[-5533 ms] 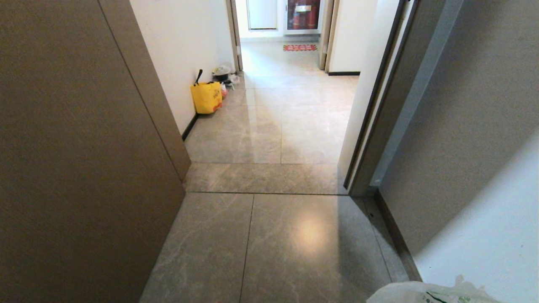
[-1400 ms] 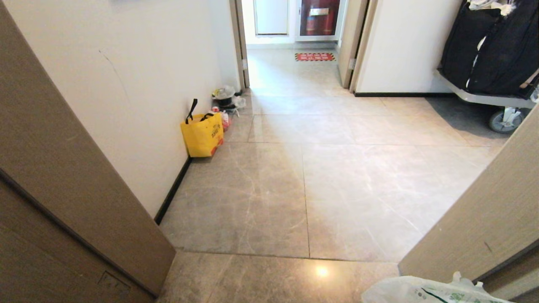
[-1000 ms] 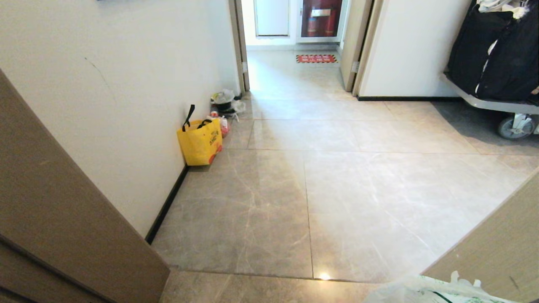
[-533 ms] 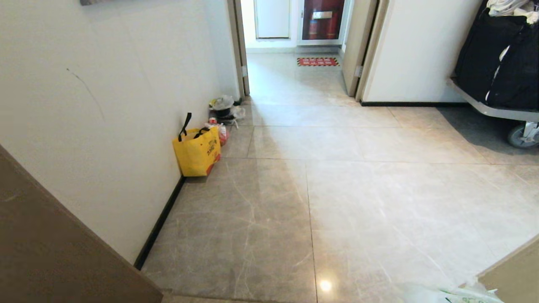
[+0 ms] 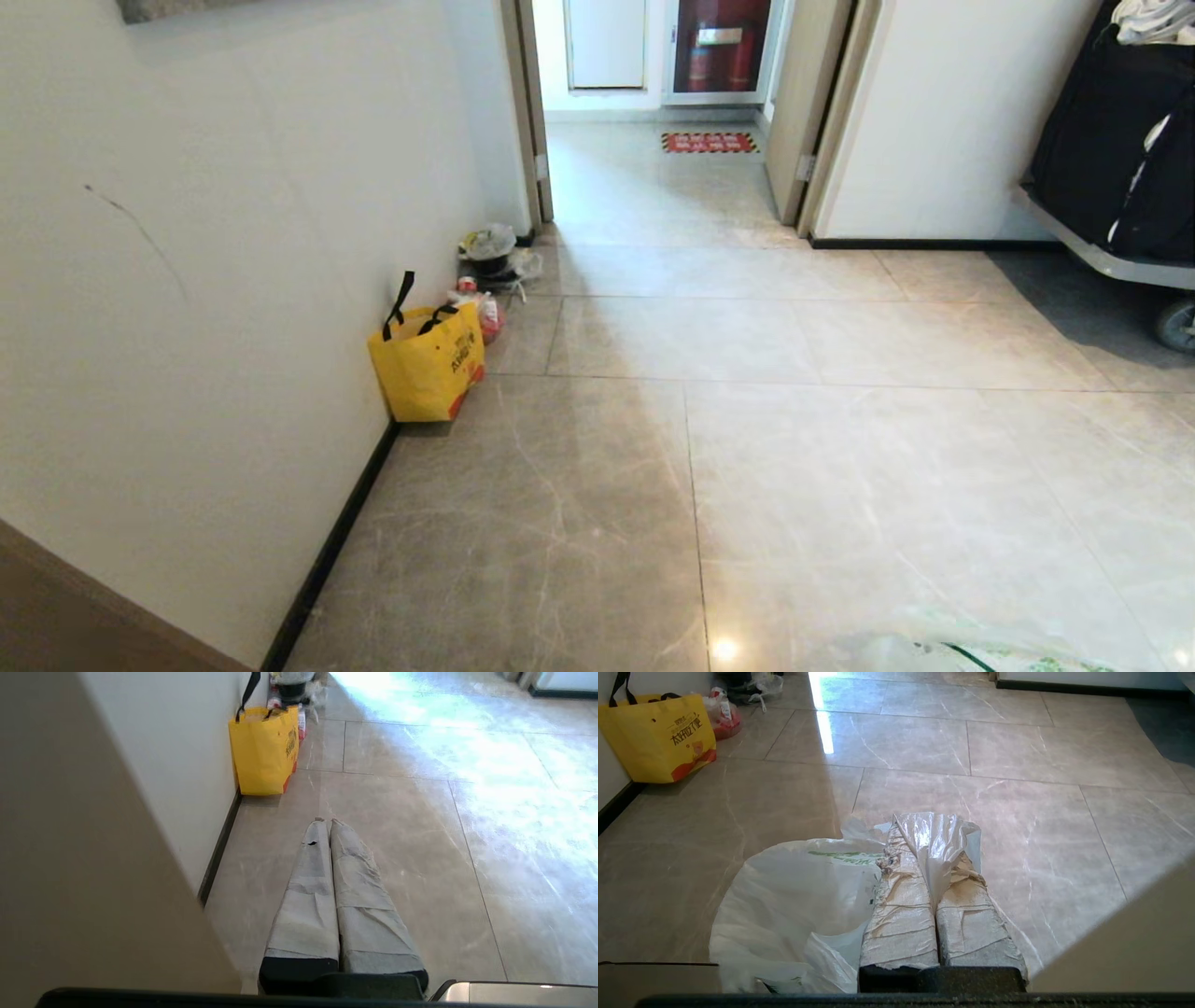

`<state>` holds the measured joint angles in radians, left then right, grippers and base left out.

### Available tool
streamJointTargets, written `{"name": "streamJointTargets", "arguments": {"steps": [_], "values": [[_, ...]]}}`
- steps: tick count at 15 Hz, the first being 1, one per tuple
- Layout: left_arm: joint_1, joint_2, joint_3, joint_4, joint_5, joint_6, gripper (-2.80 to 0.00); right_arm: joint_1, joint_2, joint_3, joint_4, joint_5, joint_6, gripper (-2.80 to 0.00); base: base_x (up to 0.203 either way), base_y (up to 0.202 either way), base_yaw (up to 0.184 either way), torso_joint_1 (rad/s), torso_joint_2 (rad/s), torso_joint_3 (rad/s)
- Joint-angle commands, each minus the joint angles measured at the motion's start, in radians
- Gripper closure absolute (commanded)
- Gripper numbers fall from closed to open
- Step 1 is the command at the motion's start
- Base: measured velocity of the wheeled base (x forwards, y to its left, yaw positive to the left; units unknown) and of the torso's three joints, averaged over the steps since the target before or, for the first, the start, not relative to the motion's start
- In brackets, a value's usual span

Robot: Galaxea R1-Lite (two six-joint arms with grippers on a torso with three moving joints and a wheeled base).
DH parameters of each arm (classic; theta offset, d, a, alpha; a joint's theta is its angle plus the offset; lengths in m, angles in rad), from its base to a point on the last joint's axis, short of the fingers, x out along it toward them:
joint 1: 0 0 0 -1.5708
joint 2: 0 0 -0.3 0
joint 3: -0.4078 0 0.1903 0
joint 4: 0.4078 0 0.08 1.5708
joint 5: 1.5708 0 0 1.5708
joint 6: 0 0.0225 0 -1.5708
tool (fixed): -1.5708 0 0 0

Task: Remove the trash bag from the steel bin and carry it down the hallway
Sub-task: Put the trash bag at the door

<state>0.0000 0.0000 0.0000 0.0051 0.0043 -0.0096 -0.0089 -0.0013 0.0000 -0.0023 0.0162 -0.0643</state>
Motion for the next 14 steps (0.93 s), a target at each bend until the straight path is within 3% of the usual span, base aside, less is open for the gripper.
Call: {"name": "streamJointTargets", "arguments": {"steps": [1, 14], "values": [[0.000, 0.000, 0.000, -0.001, 0.000, -0.001, 0.00, 0.000, 0.001, 0.000, -0.001, 0.001, 0.000, 0.00, 0.191, 0.000, 0.002, 0.006, 0.00, 0.002], [0.000, 0.000, 0.000, -0.002, 0.000, -0.001, 0.00, 0.000, 0.001, 0.000, -0.001, 0.001, 0.000, 0.00, 0.195, 0.000, 0.001, 0.001, 0.00, 0.003]]}}
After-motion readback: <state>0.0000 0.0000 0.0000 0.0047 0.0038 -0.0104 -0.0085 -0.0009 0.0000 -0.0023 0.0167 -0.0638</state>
